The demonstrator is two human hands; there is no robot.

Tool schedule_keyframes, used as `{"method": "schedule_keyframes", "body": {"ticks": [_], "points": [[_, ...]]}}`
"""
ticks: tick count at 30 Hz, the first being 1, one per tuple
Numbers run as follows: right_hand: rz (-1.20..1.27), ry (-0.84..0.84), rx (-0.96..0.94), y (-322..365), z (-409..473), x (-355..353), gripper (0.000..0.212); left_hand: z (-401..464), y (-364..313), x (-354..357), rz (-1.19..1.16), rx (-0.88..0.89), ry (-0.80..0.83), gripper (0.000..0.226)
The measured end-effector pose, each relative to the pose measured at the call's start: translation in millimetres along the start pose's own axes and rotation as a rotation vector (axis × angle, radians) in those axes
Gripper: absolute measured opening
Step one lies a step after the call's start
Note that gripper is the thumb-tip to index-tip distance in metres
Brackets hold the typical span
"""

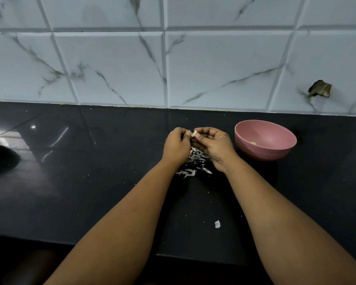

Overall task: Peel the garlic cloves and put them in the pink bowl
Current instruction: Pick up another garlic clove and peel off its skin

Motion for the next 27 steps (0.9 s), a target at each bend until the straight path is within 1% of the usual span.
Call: {"method": "schedule_keyframes", "body": {"ticks": [5, 7, 10, 14, 16, 20, 24, 27], "points": [[-0.043, -0.052, -0.012, -1, 4, -3, 0.012, 3, 5, -2, -0.045, -0.060, 0.009, 0.025], [-0.037, -0.053, -0.012, -2, 4, -3, 0.012, 2, 4, -4, -0.029, -0.050, 0.004, 0.030], [-0.025, -0.041, -0.054, 0, 5, -3, 0.018, 0, 0, -6, 0.013, -0.019, -0.026, 0.043], [-0.051, -0.018, -0.101, 1, 4, -1, 0.019, -1, -2, -8, 0.037, 0.013, -0.039, 0.029], [-0.091, -0.011, -0.125, 2, 3, 0, 0.017, -1, -1, -10, 0.016, 0.002, -0.055, 0.025], [-0.132, -0.004, -0.153, 3, 2, 0, 0.015, -3, 0, -9, -0.078, -0.076, -0.040, 0.013], [-0.142, 0.043, -0.164, 5, -1, 2, 0.018, -3, 5, -12, -0.185, -0.186, -0.068, 0.011], [-0.147, 0.049, -0.169, 6, -2, 2, 0.017, -1, 4, -13, -0.212, -0.187, -0.085, 0.010]]}}
Point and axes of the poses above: each hand's wrist, its own z-axis towards the middle knuckle, its own x-axis out of the palm, y = z × x, the point moved 6 cm from there along z, towards the middle knuckle, and after that the axes turned 11 degrees about -y, right-handed, at the moved point
